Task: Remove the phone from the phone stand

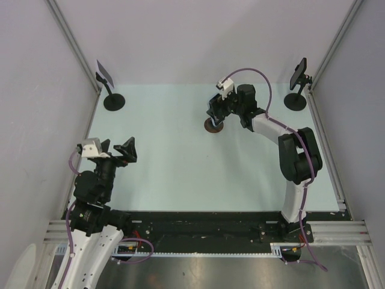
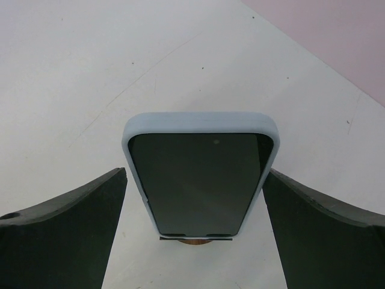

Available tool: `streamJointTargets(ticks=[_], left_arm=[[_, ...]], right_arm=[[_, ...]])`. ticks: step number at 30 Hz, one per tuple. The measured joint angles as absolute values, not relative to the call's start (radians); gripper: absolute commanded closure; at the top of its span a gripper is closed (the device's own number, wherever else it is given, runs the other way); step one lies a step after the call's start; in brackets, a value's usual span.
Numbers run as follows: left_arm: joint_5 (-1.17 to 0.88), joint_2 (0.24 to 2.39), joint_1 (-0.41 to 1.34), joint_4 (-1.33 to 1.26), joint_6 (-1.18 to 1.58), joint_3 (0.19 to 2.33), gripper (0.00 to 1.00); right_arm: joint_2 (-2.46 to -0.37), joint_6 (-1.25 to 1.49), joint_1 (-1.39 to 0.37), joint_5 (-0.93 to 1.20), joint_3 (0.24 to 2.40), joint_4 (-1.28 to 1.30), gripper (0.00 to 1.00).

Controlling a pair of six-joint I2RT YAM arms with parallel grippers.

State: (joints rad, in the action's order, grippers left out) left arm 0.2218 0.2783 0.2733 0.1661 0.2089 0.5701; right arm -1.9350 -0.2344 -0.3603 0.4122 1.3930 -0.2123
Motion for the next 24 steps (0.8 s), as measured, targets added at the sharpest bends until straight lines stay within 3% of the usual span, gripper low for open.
streamJointTargets(ticks=[7, 12, 13, 17, 24], left_arm=[[0.205, 0.281, 0.275, 0.166, 0.208, 0.570, 0.00], [0.198, 0.281, 0.275, 0.165, 0.208, 0.570, 0.00], [0.197, 0.281, 0.275, 0.165, 0.208, 0.570, 0.00], [0.193, 0.281, 0.275, 0.162, 0.208, 0.570, 0.00], [0.171, 0.273, 0.277, 0.158, 0.208, 0.568, 0.00]], right_arm=[[-1.969, -0.242, -0.361, 0.421, 1.417, -0.186, 0.18], [-1.969, -0.244, -0.360, 0.410, 1.420, -0.179, 0.50], [-1.969, -0.242, -0.361, 0.408, 1.420, -0.179, 0.61], [-1.966, -0.240, -0.364, 0.397, 1.420, -0.175, 0.81], [-1.930, -0.229, -0.394, 0.342, 1.418, -0.116, 0.95]])
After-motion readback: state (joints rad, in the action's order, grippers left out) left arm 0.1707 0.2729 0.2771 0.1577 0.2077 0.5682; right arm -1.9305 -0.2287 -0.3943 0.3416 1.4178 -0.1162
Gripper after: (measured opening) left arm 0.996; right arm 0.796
